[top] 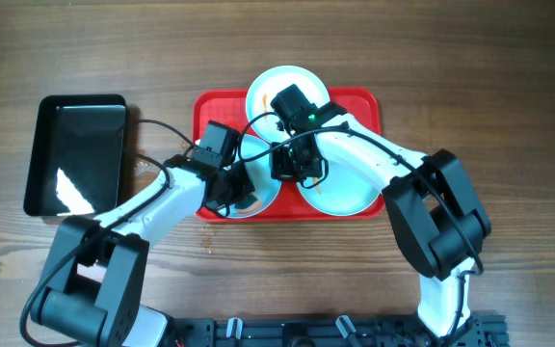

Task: Clean dirty plates on tray and stack at the side
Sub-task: 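Scrub the left plate's edge near the tray border with the sponge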

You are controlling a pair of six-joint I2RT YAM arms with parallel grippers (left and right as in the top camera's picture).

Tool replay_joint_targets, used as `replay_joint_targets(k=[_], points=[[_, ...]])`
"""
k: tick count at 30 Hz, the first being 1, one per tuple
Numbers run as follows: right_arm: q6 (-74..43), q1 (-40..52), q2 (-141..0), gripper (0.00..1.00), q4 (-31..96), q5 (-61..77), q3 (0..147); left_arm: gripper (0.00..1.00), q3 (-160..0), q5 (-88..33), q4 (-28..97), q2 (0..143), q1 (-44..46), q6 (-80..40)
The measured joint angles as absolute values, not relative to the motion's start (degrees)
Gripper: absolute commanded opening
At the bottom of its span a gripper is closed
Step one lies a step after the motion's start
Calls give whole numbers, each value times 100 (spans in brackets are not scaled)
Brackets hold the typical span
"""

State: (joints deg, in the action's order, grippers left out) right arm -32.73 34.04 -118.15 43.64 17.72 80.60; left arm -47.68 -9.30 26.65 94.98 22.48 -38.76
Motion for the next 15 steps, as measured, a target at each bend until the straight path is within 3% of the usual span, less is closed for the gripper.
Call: replay_joint_targets(k=[10, 15], points=[[-3251, 3463, -11815, 4, 4357, 1817, 8060, 4, -4928, 950, 3706, 9478, 2163, -4195], [-3240, 3483, -11819, 4, 4333, 1874, 8060, 4, -4934, 1190, 3719, 9461, 2012, -4281]])
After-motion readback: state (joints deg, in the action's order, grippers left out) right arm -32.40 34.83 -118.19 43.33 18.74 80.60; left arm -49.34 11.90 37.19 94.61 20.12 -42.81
